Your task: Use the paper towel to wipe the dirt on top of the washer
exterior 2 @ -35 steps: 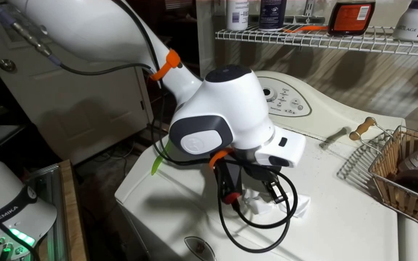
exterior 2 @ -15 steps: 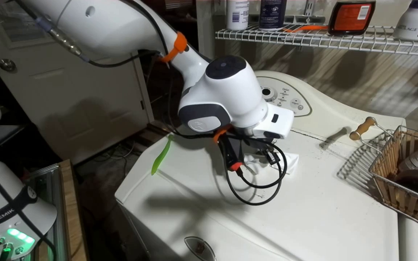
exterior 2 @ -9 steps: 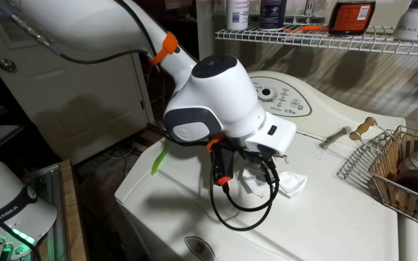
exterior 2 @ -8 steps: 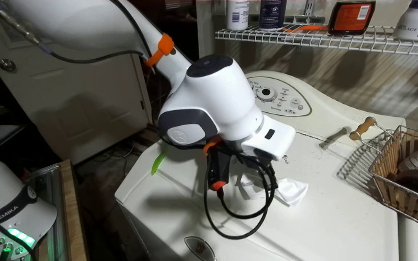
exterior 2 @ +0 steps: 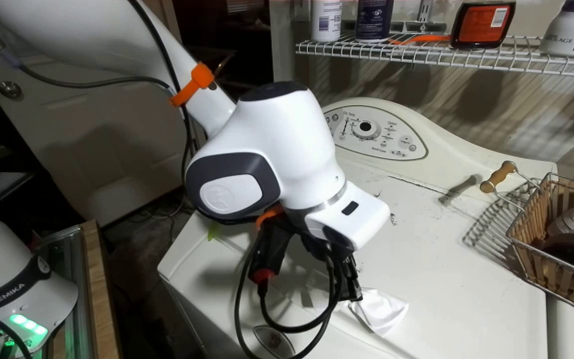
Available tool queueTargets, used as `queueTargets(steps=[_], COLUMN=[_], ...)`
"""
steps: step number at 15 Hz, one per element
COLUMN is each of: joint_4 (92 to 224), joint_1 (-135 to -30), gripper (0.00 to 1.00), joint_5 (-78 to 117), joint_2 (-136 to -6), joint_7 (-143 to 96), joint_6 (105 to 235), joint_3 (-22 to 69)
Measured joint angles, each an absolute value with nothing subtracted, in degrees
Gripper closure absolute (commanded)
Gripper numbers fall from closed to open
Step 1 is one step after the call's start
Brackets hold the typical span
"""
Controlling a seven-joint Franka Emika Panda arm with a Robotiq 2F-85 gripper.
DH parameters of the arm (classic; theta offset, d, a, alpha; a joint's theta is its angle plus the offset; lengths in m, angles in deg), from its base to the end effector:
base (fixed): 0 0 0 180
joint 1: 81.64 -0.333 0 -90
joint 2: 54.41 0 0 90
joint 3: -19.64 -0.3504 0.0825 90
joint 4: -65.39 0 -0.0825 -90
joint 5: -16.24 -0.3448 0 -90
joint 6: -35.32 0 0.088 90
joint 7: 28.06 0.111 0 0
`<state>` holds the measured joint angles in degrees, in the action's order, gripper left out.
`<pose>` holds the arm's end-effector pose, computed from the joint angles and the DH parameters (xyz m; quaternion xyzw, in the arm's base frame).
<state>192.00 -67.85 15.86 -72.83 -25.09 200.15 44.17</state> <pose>0.4583 -0.3464 0.3451 0.9242 -0.3281 0.1584 0.1148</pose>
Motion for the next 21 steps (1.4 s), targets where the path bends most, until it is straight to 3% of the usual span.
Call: queueTargets(steps=[10, 21], joint_4=[190.77, 185.48], joint_1=[-66.42, -57.31], gripper=[0.99, 0.99], joint_5=[15.15, 1.22], joint_2=[-73.15, -76.17], joint_7=[-24.32, -41.04], joint_6=[196.53, 196.57], joint_3=[38.54, 22.60])
